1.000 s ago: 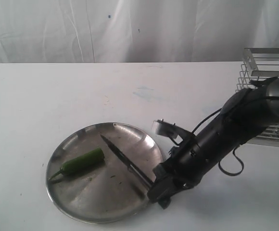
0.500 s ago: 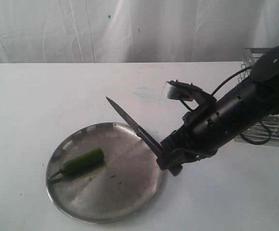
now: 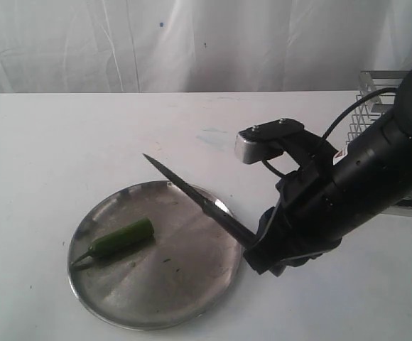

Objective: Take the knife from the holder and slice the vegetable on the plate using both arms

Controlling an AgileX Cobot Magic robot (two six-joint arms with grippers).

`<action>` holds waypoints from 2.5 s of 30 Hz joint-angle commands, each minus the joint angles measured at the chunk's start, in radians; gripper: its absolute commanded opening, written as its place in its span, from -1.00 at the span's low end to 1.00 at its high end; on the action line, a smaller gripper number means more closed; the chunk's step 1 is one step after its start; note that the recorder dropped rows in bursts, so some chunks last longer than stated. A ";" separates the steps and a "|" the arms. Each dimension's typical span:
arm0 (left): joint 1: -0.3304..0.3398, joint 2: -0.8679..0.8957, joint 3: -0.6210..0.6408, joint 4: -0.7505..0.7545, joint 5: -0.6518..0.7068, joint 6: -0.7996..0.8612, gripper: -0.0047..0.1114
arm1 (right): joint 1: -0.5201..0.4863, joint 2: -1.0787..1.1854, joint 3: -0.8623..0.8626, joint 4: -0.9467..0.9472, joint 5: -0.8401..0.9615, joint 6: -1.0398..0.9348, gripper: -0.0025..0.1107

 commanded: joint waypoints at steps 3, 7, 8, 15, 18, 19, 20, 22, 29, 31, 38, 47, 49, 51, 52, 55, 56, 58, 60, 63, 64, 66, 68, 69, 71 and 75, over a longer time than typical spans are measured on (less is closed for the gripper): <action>-0.007 -0.004 0.000 -0.056 -0.331 -0.081 -0.92 | 0.013 -0.012 0.003 -0.005 -0.016 0.005 -0.96; -0.007 -0.004 0.000 -0.123 -0.494 -0.094 -0.92 | 0.013 -0.012 0.003 -0.005 -0.021 0.005 -0.96; -0.007 -0.004 0.000 -0.143 -0.497 -0.094 -0.92 | 0.013 -0.012 0.003 -0.005 -0.021 0.005 -0.96; -0.005 -0.004 0.000 -0.155 -0.599 -0.078 -0.92 | 0.013 -0.012 0.003 -0.005 -0.021 0.005 -0.96; -0.005 -0.004 -0.030 -0.421 -0.915 -0.092 -0.92 | 0.013 -0.012 0.003 -0.005 -0.025 0.005 -0.96; -0.005 0.002 -0.071 -0.497 -0.955 -0.107 -0.92 | 0.013 -0.012 0.003 -0.005 -0.027 0.005 -0.96; -0.005 0.019 -0.138 -0.563 -0.956 -0.114 -0.92 | 0.013 -0.012 0.003 -0.005 -0.029 0.005 -0.96; -0.005 0.106 -0.309 -0.549 -0.811 -0.084 -0.92 | 0.013 -0.012 0.003 0.004 -0.034 0.005 -0.96; -0.005 0.683 -0.829 0.684 -0.318 -0.204 -0.92 | 0.013 -0.012 0.003 0.016 -0.049 0.005 -0.96; -0.005 0.862 -0.900 0.887 -0.226 -0.427 -0.92 | 0.013 -0.012 0.003 0.017 -0.049 0.005 -0.96; -0.038 1.230 -0.892 1.657 -0.470 -1.284 -0.92 | 0.013 -0.012 0.005 -0.010 -0.049 0.005 -0.96; -0.047 1.403 -0.876 1.657 -0.533 -1.179 -0.92 | 0.013 0.017 0.005 -0.010 -0.059 0.005 -0.96; -0.047 1.395 -0.857 1.657 -0.285 -1.124 -0.92 | 0.013 0.019 0.005 -0.010 -0.065 0.005 -0.96; -0.047 1.392 -0.836 1.657 0.008 -1.058 -0.92 | 0.013 0.022 0.005 -0.010 -0.067 0.005 -0.96; -0.047 1.392 -0.824 1.657 0.183 -1.015 -0.92 | 0.013 0.028 0.005 -0.010 -0.067 0.005 -0.96; -0.047 1.414 -0.808 1.613 0.580 -0.722 -0.92 | 0.013 0.037 0.005 -0.010 -0.074 0.005 -0.96; -0.047 1.421 -0.811 1.546 0.631 -0.600 -0.92 | 0.013 0.039 0.005 -0.008 -0.078 0.005 -0.96; -0.047 1.438 -0.832 1.260 0.637 -0.180 -0.92 | 0.013 0.043 0.005 -0.006 -0.085 0.005 -0.96; -0.057 1.438 -0.857 0.848 0.590 0.329 -0.92 | 0.013 0.043 0.005 -0.004 -0.087 0.005 -0.96; -0.088 1.438 -0.916 0.049 0.704 1.212 -0.92 | 0.013 0.043 0.005 -0.004 -0.081 0.005 -0.96; -0.094 1.438 -0.934 -0.169 0.762 1.404 -0.92 | 0.013 0.043 0.005 -0.004 -0.081 0.005 -0.96; -0.106 1.438 -0.957 -0.465 0.763 1.524 -0.92 | 0.013 0.043 0.005 -0.004 -0.078 0.012 -0.96; -0.118 1.438 -0.979 -0.670 0.744 1.588 -0.92 | 0.013 0.043 0.005 -0.004 -0.074 0.021 -0.96; -0.124 1.438 -0.986 -0.729 0.744 1.632 -0.92 | 0.013 0.043 0.005 -0.006 -0.071 0.021 -0.96; -0.165 1.438 -0.986 -0.724 0.768 1.725 -0.83 | 0.013 0.043 0.005 -0.010 -0.072 0.021 -0.96; -0.288 1.465 -0.942 -0.551 0.616 1.725 -0.06 | 0.013 0.043 0.005 -0.058 -0.142 0.114 -0.96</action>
